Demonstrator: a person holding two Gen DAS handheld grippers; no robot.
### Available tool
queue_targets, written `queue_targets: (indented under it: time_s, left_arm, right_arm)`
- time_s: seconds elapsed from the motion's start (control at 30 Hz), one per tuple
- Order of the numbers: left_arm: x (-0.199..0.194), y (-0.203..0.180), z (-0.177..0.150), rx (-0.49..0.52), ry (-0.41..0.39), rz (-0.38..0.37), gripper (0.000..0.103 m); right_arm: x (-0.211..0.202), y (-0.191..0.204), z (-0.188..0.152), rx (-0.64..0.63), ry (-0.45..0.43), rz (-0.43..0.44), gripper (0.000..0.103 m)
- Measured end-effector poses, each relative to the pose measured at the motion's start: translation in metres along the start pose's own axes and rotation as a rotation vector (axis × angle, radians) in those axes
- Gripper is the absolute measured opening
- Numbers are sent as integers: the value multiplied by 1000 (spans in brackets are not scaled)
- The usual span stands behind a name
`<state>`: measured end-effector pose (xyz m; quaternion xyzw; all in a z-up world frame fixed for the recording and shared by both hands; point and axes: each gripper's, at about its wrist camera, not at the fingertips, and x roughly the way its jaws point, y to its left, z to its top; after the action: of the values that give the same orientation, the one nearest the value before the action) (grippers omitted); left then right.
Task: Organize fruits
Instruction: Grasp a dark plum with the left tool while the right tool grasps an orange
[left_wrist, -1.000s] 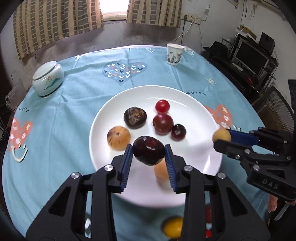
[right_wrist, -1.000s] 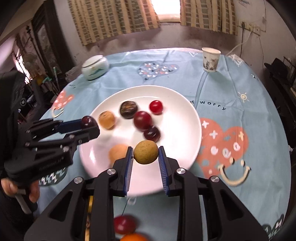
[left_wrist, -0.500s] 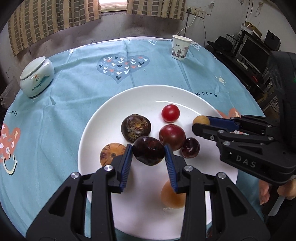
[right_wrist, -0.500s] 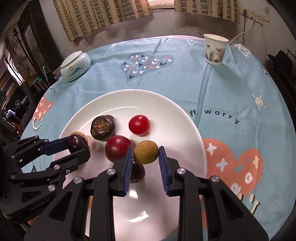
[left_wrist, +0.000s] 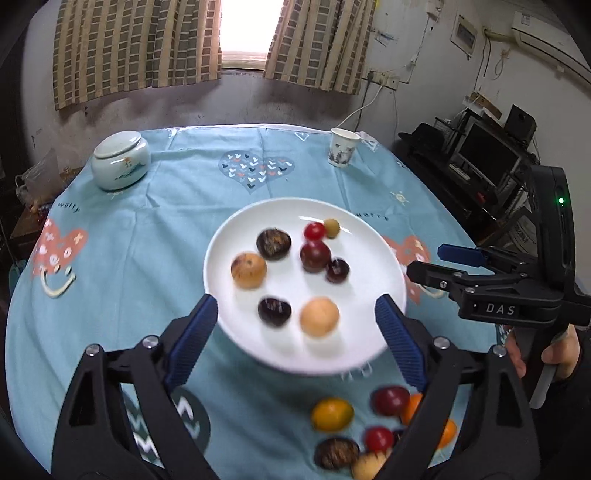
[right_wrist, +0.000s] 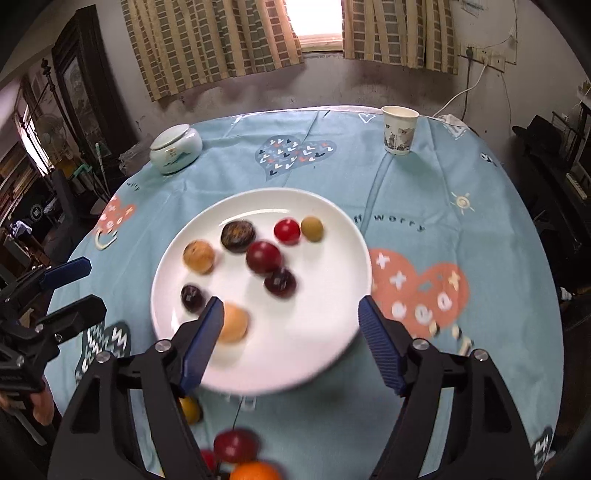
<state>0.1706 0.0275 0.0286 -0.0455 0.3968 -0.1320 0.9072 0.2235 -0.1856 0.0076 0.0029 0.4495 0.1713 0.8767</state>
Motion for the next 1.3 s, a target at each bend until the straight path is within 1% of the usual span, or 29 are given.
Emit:
queue_targets:
  time_s: [0.03,0.07,0.13,0.17,0.27,0.4,0.47,0.6,0.73,0.87,0.93,1.03,1.1,1.17,1.2,1.23,1.3]
  left_arm:
    - [-10,-2,-12,-4,-5,6,89]
    - [-16,-3,-21,-5,-9,10,90]
    - [-29,-7,-43,-8,-19,18,96]
    - [-34,-8,-53,-10,-24,19,96]
    - [-43,-13,-85,-4,-15,35,96]
    - [-48,-12,-121,6,17,51,96]
    - [-48,-9,-138,-8,40,51,96]
    - [-46,-7,-161,-28,78,39,96]
    - [-50,-13,-178,-5,87,44,96]
    - [-54,-20,-185,28,85,62,96]
    - [-55,-24,-189,52,92,73,96]
    - [-56,-27,-197,78,102,88,96]
    - [-57,-24,-201,72,107,99,96]
    - [-59,-18,-203,51,107,100,96]
    - [-61,-14,-204,41,104,100,96]
    - [-63,-11,-205,34,100,101,96]
    - [-67,-6,-207,24,95,98,96]
  right_arm:
    - [-10,4,-13,-6,-2,1,86]
    - [-17,7,-23,-9,-4,2,88]
    - [-30,16,-46,-17,-7,7,88]
    - [-36,20,-58,-25,-4,9,88]
    - [-49,31,-90,-47,-4,-2,88]
    - [-61,41,-131,-69,-11,-57,88]
    - [-66,41,-149,-63,-21,-86,88]
    - [-71,33,-183,7,-27,-132,88]
    - [-67,28,-205,54,30,-110,88]
    - [-71,40,-218,43,35,-82,88]
    - [-73,51,-222,22,33,-38,88]
    - [-74,72,-229,-22,34,81,88]
    - [-71,83,-232,-39,44,142,78]
    - [-62,90,-234,-51,69,149,65]
    - [-56,92,-233,-51,84,151,62]
    - [-51,93,-232,-48,95,153,54]
    - [-39,94,-231,-38,107,154,46]
